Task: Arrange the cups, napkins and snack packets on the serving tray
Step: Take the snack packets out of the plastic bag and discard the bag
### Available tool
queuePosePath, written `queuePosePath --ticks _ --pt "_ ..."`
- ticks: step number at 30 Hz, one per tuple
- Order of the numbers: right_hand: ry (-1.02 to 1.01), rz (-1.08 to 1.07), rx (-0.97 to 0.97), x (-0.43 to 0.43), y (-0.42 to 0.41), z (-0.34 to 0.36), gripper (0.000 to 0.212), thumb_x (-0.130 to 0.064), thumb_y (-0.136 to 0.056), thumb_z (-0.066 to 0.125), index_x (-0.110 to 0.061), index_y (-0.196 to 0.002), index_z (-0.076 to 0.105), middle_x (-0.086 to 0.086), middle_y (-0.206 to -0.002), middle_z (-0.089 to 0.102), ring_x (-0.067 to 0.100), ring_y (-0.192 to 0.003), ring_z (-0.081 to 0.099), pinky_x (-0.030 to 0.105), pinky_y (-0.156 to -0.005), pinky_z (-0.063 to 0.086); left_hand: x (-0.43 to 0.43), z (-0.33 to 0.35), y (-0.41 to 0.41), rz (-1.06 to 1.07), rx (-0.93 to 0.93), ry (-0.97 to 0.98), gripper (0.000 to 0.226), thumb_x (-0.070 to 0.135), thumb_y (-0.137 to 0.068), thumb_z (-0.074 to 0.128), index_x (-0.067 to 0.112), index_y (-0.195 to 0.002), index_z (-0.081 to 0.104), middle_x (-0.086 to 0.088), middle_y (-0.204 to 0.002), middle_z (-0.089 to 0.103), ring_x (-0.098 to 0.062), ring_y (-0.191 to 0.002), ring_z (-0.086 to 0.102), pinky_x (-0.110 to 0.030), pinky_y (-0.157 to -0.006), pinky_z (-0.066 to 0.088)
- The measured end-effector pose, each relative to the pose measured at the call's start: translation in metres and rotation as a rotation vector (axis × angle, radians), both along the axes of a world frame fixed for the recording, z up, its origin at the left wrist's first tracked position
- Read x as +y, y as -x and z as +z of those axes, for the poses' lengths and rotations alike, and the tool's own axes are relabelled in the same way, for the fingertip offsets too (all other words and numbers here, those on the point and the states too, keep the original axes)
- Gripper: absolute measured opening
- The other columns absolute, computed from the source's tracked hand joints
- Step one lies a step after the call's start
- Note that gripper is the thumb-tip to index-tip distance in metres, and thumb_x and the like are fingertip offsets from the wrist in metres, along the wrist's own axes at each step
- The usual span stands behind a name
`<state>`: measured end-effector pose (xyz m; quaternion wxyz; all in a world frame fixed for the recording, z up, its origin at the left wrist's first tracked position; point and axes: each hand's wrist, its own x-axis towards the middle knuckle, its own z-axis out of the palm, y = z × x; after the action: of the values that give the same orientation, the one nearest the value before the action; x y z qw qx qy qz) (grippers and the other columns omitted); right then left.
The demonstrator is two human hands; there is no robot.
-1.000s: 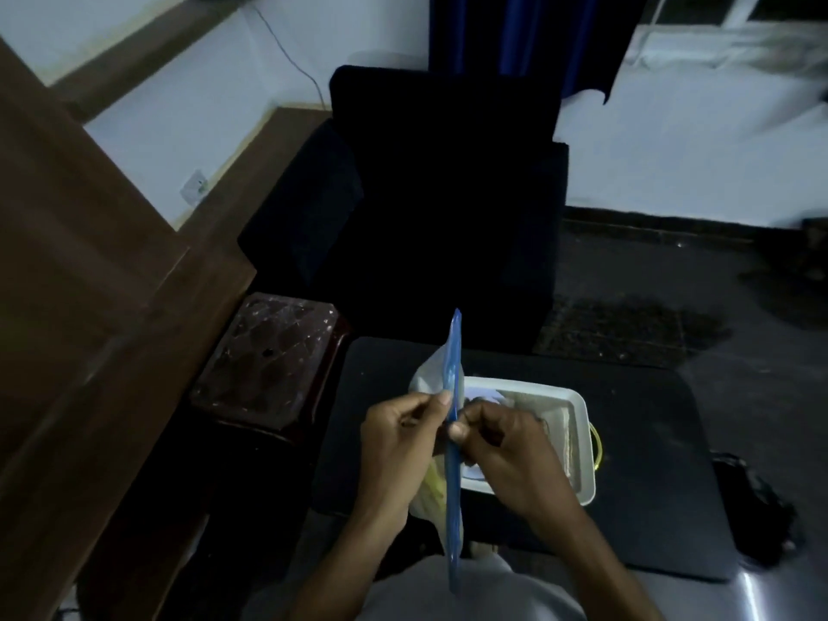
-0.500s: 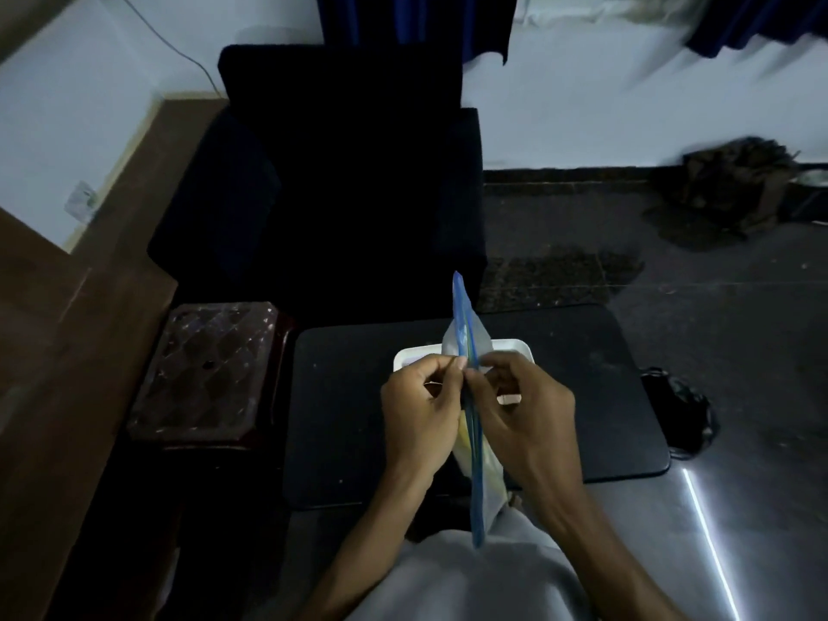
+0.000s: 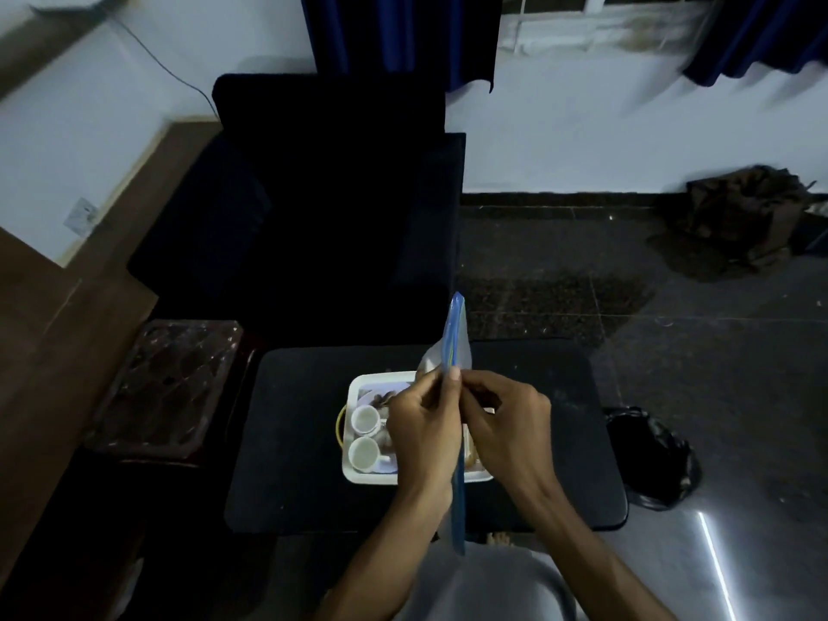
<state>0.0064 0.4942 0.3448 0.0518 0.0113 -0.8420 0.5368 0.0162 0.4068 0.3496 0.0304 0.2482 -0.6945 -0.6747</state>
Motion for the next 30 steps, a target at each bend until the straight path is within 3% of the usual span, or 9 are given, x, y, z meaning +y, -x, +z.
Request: queuePosePath --ticks 5,9,13,18,22,26,30 --pt "0.354 0.013 -0.311 0.047 0.020 -0.015 0.010 -0.017 -0.090 0.069 -0.019 -0.095 0.078 -0.001 -0.085 0.078 0.013 -0.082 0.075 0.035 -0.079 0.062 0.039 -0.013 0.018 0.066 0.000 0.018 0.030 0.020 -0.102 0.054 0.005 -0.082 0.070 -0.019 -0.082 0.073 -0.038 -0.084 0.071 -0.054 -0.084 0.057" --pt "0.617 0.003 -0.475 0.068 0.024 -0.021 0.013 -0.011 -0.092 0.065 -0.011 -0.098 0.077 0.009 -0.091 0.078 0.024 -0.090 0.075 0.030 -0.080 0.060 0.067 -0.017 0.024 0.117 -0.049 -0.134 0.030 0.018 -0.103 0.053 0.007 -0.080 0.070 -0.019 -0.081 0.071 -0.024 -0.080 0.064 -0.045 -0.080 0.056" --pt "0.692 -0.050 -0.527 0.084 0.029 -0.023 0.016 -0.002 -0.092 0.061 -0.007 -0.092 0.076 0.016 -0.089 0.076 0.026 -0.086 0.074 0.033 -0.079 0.060 0.089 -0.018 0.026 0.149 -0.076 -0.235 0.030 0.015 -0.103 0.053 0.000 -0.081 0.067 -0.016 -0.081 0.066 -0.025 -0.080 0.059 -0.040 -0.078 0.049" --pt "0.771 -0.101 -0.589 0.096 0.033 -0.025 0.028 0.004 -0.092 0.056 -0.009 -0.080 0.077 0.017 -0.083 0.075 0.020 -0.074 0.070 0.027 -0.067 0.059 0.103 -0.019 0.030 0.169 -0.109 -0.261 0.031 0.015 -0.103 0.053 -0.001 -0.083 0.071 -0.022 -0.083 0.068 -0.028 -0.080 0.061 -0.042 -0.079 0.051" --pt "0.898 -0.092 -0.621 0.103 0.032 -0.026 0.024 0.004 -0.092 0.054 -0.005 -0.086 0.076 0.016 -0.083 0.073 0.019 -0.072 0.068 0.025 -0.064 0.057 0.102 -0.018 0.032 0.123 -0.125 -0.313 0.030 0.015 -0.103 0.053 0.007 -0.087 0.077 -0.025 -0.095 0.076 -0.029 -0.089 0.070 -0.045 -0.091 0.055" --pt "1.037 -0.127 -0.650 0.102 0.036 -0.023 0.020 0.005 -0.093 0.051 0.001 -0.088 0.070 0.013 -0.078 0.072 0.017 -0.068 0.068 0.023 -0.059 0.056 0.098 -0.014 0.039 0.211 -0.167 -0.452 0.032 0.015 -0.103 0.050 0.003 -0.089 0.076 -0.016 -0.089 0.078 -0.030 -0.090 0.074 -0.042 -0.091 0.058" --pt "1.120 -0.192 -0.623 0.109 0.042 -0.019 0.020 0.003 -0.095 0.048 -0.001 -0.089 0.066 0.007 -0.075 0.070 0.011 -0.061 0.065 0.021 -0.057 0.057 0.066 -0.013 0.051 0.238 -0.188 -0.581 0.031 0.013 -0.106 0.044 -0.004 -0.106 0.070 -0.009 -0.095 0.078 -0.015 -0.080 0.076 -0.029 -0.081 0.061"
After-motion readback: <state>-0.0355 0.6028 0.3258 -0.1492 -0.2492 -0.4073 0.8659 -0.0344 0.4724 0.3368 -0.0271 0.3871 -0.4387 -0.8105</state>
